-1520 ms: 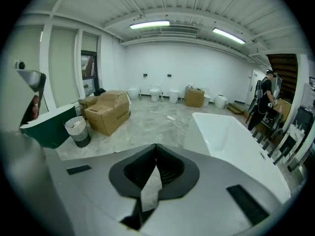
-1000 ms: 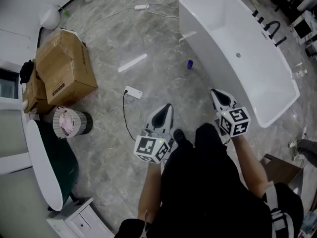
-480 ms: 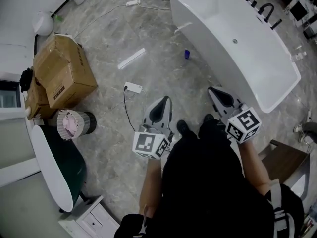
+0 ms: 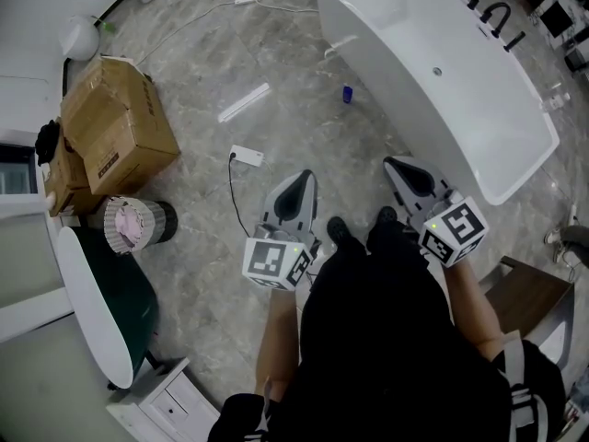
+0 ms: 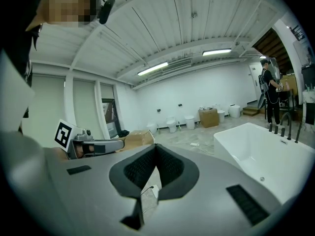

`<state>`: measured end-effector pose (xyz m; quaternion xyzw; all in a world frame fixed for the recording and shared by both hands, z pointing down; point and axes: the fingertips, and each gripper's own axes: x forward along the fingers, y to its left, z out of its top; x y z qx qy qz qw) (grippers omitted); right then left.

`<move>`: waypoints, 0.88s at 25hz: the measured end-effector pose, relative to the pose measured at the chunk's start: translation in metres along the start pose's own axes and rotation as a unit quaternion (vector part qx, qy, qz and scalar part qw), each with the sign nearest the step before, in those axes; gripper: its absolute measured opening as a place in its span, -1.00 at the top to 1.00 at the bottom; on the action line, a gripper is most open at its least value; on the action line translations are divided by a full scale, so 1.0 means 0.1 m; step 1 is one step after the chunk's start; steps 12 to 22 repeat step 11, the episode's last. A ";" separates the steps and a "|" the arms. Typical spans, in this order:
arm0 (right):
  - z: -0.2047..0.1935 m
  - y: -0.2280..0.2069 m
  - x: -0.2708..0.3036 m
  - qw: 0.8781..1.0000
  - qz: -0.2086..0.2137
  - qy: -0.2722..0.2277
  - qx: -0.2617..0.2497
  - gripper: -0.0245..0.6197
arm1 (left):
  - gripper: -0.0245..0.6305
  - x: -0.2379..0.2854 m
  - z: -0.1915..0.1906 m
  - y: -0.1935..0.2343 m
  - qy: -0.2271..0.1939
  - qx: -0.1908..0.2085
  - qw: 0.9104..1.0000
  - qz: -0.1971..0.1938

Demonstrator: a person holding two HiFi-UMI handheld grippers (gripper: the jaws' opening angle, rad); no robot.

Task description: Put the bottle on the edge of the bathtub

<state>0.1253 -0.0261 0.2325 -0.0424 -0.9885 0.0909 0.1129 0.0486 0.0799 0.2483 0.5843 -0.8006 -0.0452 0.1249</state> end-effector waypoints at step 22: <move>-0.02 -0.06 -0.03 1.000 -0.005 0.010 -0.010 0.88 | 0.89 0.03 0.01 -0.08 0.004 0.006 1.000 -0.004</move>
